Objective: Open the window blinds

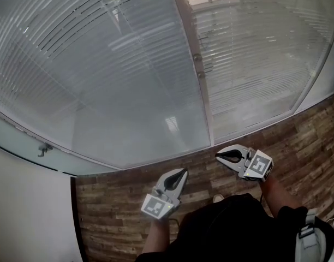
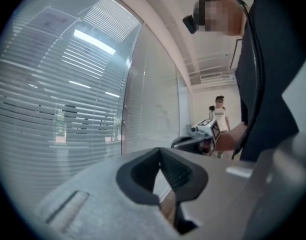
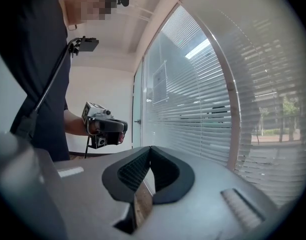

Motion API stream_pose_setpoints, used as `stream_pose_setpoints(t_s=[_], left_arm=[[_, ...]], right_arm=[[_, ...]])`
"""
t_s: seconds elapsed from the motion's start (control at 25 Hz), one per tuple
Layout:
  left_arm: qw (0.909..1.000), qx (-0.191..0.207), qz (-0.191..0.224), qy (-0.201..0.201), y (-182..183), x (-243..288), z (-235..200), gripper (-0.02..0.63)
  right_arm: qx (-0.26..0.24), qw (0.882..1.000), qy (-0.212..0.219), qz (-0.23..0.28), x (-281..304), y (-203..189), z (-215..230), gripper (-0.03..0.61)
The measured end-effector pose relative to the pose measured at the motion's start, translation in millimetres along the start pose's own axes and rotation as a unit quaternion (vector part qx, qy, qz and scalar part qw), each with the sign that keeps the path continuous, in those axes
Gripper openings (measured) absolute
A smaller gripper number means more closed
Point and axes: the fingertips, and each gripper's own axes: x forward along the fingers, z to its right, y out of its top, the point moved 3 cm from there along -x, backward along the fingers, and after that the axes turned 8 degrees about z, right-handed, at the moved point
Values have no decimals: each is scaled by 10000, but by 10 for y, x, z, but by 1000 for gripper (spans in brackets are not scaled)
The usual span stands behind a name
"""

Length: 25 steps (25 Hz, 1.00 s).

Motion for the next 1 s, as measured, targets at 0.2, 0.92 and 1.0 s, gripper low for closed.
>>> stream_pose_setpoints(t_s=[0.2,0.92,1.0], left_arm=[[10000,58,25,-1,10,78,-16,5],[9999,59,-43,89,35,64,136,5],[10000,17,-13,72,46,73,150,5]], right_arm=[[-37,9997,-239,96,-83,-23,159,6],[75,9994,-211,260,-206,-14,86,6],[50,9994,-240,252,-231,-2,88,6]])
